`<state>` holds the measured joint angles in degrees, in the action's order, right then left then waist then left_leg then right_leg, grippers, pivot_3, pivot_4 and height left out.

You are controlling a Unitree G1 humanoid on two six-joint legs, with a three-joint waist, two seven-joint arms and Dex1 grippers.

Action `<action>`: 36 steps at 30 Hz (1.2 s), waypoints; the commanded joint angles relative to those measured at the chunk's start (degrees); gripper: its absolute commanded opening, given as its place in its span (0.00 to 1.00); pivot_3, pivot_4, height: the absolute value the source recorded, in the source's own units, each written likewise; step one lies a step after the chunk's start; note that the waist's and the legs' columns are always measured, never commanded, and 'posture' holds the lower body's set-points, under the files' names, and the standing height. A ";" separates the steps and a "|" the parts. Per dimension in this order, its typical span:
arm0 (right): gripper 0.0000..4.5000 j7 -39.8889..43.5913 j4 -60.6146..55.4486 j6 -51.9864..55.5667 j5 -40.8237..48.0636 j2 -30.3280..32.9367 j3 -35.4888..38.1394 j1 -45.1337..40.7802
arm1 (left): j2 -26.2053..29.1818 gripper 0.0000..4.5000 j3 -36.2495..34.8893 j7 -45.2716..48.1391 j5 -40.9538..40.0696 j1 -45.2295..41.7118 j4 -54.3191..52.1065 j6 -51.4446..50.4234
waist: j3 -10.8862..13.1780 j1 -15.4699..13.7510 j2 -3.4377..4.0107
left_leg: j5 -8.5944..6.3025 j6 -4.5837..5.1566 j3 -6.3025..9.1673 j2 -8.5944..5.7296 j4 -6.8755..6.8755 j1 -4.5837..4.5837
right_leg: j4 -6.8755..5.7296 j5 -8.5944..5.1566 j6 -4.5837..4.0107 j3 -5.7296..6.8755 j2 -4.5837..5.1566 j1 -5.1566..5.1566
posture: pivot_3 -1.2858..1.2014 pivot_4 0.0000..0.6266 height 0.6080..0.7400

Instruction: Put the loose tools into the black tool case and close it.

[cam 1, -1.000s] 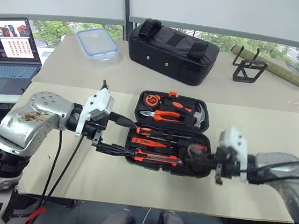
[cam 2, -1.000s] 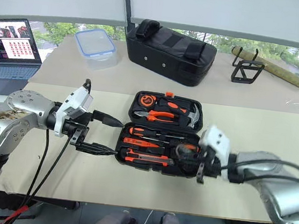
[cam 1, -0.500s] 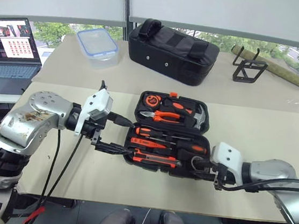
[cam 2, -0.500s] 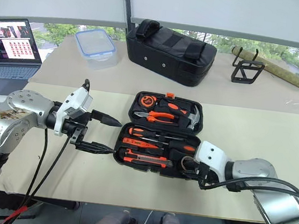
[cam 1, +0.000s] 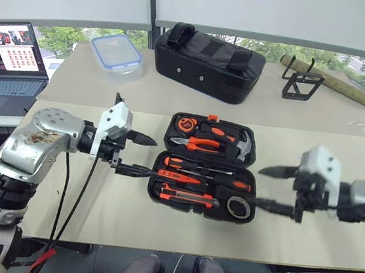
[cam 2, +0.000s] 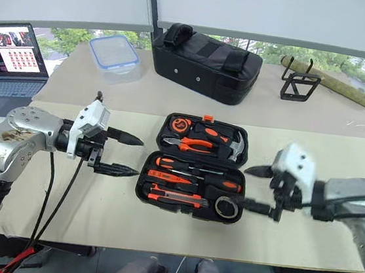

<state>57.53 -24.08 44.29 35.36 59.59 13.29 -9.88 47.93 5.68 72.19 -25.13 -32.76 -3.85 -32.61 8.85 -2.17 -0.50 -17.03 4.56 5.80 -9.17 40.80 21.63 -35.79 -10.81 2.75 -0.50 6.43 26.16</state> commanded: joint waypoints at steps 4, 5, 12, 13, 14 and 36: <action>0.44 -3.28 10.70 -5.19 -7.72 -1.36 -4.16 -2.63 | -2.69 0.42 3.49 -3.83 10.31 -0.99 13.54 10.73 | 0.00 -0.07 0.01 | 0.16 0.28 0.00 -0.02 0.01 0.03 | 0.00 0.00 0.00 0.03 0.02 0.01 | 0.52 0.24 0.83; 0.36 -3.22 12.26 -6.81 -9.35 -1.72 -5.85 -3.28 | -3.54 0.33 4.25 -4.16 11.51 -1.28 14.99 12.13 | 0.00 -0.05 0.01 | 0.17 0.30 -0.01 -0.02 0.01 0.03 | 0.00 0.00 0.00 0.03 0.02 0.00 | 0.52 0.24 0.83; 0.02 -1.15 20.14 -18.55 -20.09 -4.60 -16.56 -8.22 | -11.16 0.00 6.86 -8.03 16.12 -2.91 20.72 15.39 | 0.00 0.21 0.00 | 0.21 0.37 -0.03 -0.02 0.07 0.17 | -0.09 0.00 0.00 0.03 0.03 0.15 | 0.52 0.24 0.83; 0.02 -1.34 20.71 -19.17 -20.74 -5.28 -17.13 -8.84 | -12.03 0.00 6.85 -7.98 15.93 -2.75 20.31 15.22 | 0.00 0.26 0.00 | 0.21 0.37 -0.02 -0.02 0.07 0.19 | -0.07 0.00 0.01 0.03 0.02 0.16 | 0.52 0.24 0.83; 0.02 -1.08 20.84 -19.58 -20.85 -5.91 -17.44 -9.34 | -12.53 0.00 7.04 -7.28 15.47 -2.23 19.12 14.92 | 0.00 0.26 0.00 | 0.21 0.38 -0.02 -0.02 0.08 0.19 | -0.08 0.00 0.01 0.03 0.02 0.16 | 0.52 0.24 0.83; 0.07 0.15 9.27 -15.98 -19.00 -2.21 -3.56 5.91 | 0.49 0.06 2.07 -2.37 14.09 17.07 1.91 9.26 | -0.06 1.52 0.12 | 0.17 0.31 -0.02 0.05 -0.03 -0.06 | -0.06 -0.02 -0.01 0.00 -0.05 0.03 | 0.52 0.24 0.83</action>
<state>59.19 -13.86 24.19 14.63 56.25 4.44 -3.59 46.03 10.96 71.63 -11.57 -16.59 -5.42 -19.62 8.79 -0.66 -0.38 -16.86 4.87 5.77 -9.12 40.75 21.53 -35.86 -10.83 2.73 -0.52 6.35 26.19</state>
